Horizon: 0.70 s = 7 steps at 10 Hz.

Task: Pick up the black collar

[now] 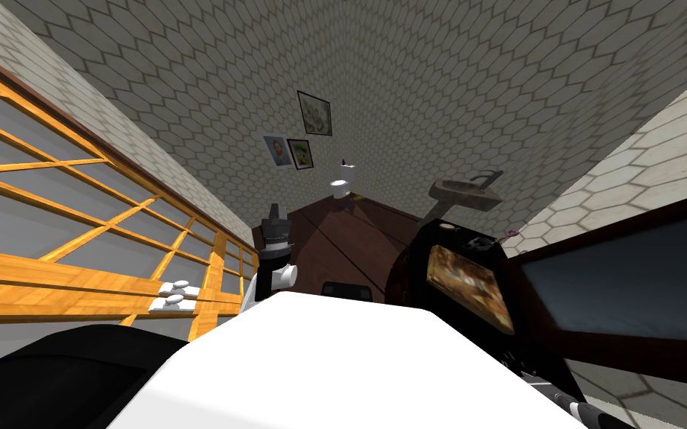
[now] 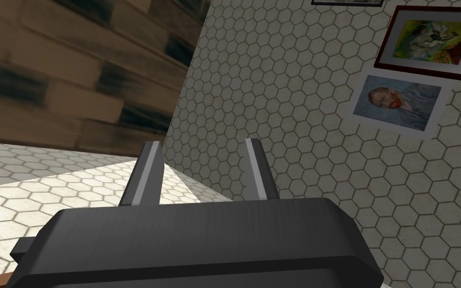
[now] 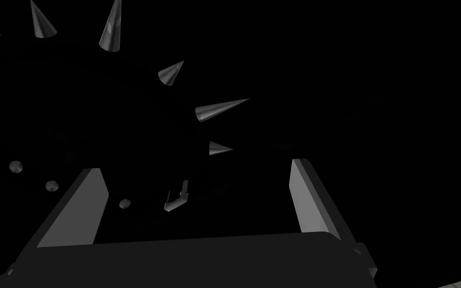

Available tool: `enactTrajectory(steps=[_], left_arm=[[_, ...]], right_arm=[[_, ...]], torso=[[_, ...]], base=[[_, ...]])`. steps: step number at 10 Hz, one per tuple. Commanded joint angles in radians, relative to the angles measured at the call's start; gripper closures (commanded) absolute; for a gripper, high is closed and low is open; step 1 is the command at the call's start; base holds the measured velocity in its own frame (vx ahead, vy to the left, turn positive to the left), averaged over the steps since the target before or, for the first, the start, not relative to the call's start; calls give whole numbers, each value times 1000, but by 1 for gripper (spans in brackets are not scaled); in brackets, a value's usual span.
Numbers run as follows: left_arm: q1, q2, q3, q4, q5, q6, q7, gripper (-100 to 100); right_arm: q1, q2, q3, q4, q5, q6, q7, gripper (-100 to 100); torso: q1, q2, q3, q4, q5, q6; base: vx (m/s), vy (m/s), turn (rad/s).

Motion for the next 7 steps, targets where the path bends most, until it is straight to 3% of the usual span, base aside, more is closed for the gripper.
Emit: enactTrajectory(steps=[1,5,6,7], left_arm=[[0,0,0,0,0,0,0,0],[0,0,0,0,0,0,0,0],[0,0,0,0,0,0,0,0],[0,0,0,0,0,0,0,0]], right_arm=[[0,0,0,0,0,0,0,100],[0,1,-1,-1,-2,-2,-3,100],[0,1,-1,-1,-2,-1,-3,0],[-2,-25,-2,9,-2,-32,0,100]], torso=[[0,0,0,0,0,0],[-3,-1,-1,-1,-2,-2],[-3,-1,-1,-1,-2,-2],[-4,-1,-1,-1,-2,-2]], base=[[0,0,0],[0,0,-3],[0,0,0],[-4,35,-64]])
